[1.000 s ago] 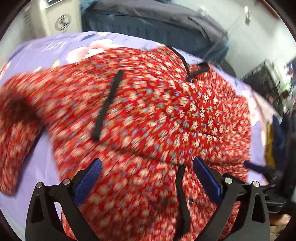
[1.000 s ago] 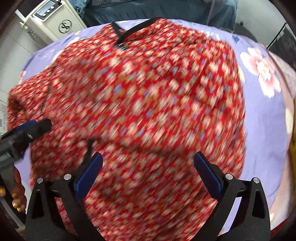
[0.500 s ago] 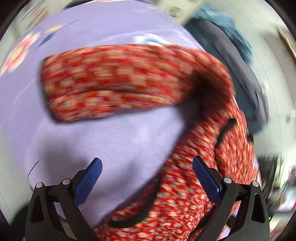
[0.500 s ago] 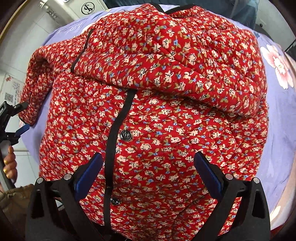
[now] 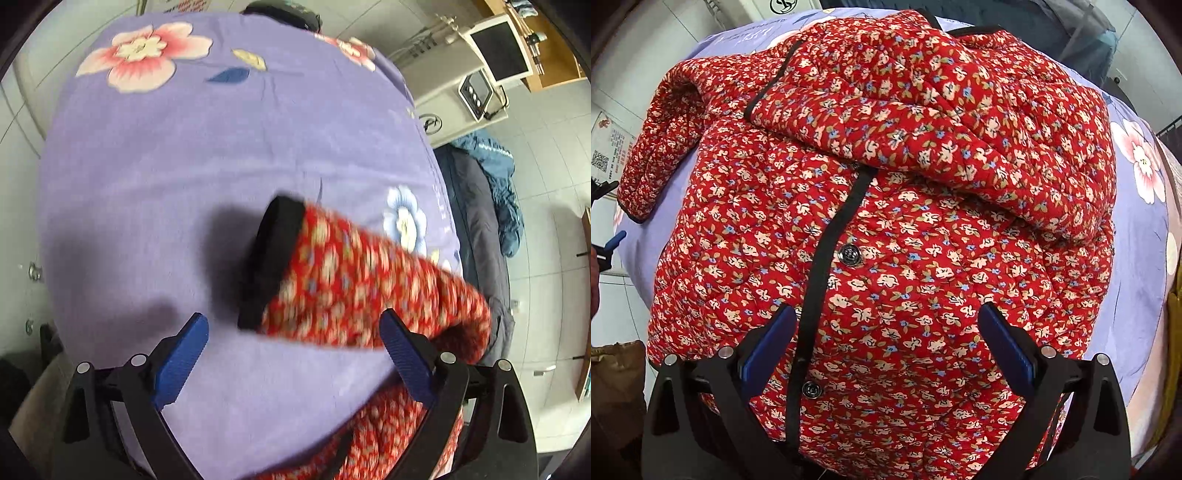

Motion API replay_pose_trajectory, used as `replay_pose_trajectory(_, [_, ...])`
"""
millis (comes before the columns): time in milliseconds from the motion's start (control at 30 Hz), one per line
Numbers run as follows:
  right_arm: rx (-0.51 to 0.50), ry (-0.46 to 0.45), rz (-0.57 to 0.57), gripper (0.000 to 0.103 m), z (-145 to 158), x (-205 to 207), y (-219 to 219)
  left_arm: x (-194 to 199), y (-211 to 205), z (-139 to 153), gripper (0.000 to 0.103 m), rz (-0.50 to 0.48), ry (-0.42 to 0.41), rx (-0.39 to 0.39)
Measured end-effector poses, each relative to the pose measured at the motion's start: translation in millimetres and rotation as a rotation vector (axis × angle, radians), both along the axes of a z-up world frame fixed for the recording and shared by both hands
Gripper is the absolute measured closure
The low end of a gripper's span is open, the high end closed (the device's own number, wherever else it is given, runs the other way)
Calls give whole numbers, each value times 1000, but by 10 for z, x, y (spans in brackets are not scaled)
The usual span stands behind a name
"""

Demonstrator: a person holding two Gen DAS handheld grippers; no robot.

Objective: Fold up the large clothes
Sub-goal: 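Grasp the other sleeve cuff with the left gripper and lift it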

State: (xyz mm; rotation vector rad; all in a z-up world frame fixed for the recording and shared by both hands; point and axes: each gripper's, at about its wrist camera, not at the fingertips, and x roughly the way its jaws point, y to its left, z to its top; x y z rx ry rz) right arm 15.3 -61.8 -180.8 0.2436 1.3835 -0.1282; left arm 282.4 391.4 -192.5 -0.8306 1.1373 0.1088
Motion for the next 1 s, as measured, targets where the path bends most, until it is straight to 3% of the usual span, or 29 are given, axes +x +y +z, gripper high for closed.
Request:
replay_pose_trajectory(167, [-11, 11, -14, 6, -13, -57, -63, 414, -232, -124, 35, -158, 10, 23])
replay_pose_trajectory(233, [-8, 16, -18, 6, -34, -65, -84, 545, -268, -110, 73, -217, 19, 24])
replay_pose_trajectory(300, [-6, 15, -18, 6, -3, -69, -122, 676, -161, 76, 88, -223, -36, 16])
replay_pose_trajectory(367, [-16, 6, -10, 6, 10, -59, -98, 799, 10, 502, 89, -243, -158, 64])
replay_pose_trajectory(433, [-21, 2, -2, 6, 27, -51, -83, 874, 134, 955, 89, -267, -268, 175])
replay_pose_trajectory(500, [-21, 2, 6, 6, 19, -12, -82, 925, 219, 1238, 89, -295, -332, 238])
replay_pose_trajectory(567, [-18, 6, 10, 6, 10, -7, -71, 969, 210, 1274, 89, -344, -333, 295])
replay_pose_trajectory(600, [-15, 11, 11, 6, 7, 8, -70, 989, 185, 1152, 78, -362, -294, 359])
replay_pose_trajectory(633, [-13, 14, 11, 6, -2, 23, -51, 988, 182, 977, 60, -350, -231, 420])
replay_pose_trajectory(667, [-9, 16, 11, 6, -13, 29, -38, 983, 197, 750, 56, -326, -152, 450])
replay_pose_trajectory(700, [-7, 17, 11, 6, -18, 32, -27, 972, 233, 570, 55, -304, -99, 435])
replay_pose_trajectory(733, [-6, 20, 12, 6, -24, 40, -15, 912, 315, 349, 53, -261, -40, 370])
replay_pose_trajectory(800, [-10, 22, 11, 6, -21, 46, 1, 712, 488, 60, 38, -137, 16, 189])
replay_pose_trajectory(833, [-13, 24, 6, 6, -14, 45, 0, 589, 579, -22, 32, -65, 12, 103])
replay_pose_trajectory(933, [-17, 36, -15, 6, -13, 32, 8, 223, 812, -147, 27, 154, -17, -122])
replay_pose_trajectory(1000, [-16, 41, -25, 6, -42, -17, -25, 166, 883, -164, 23, 211, -33, -217])
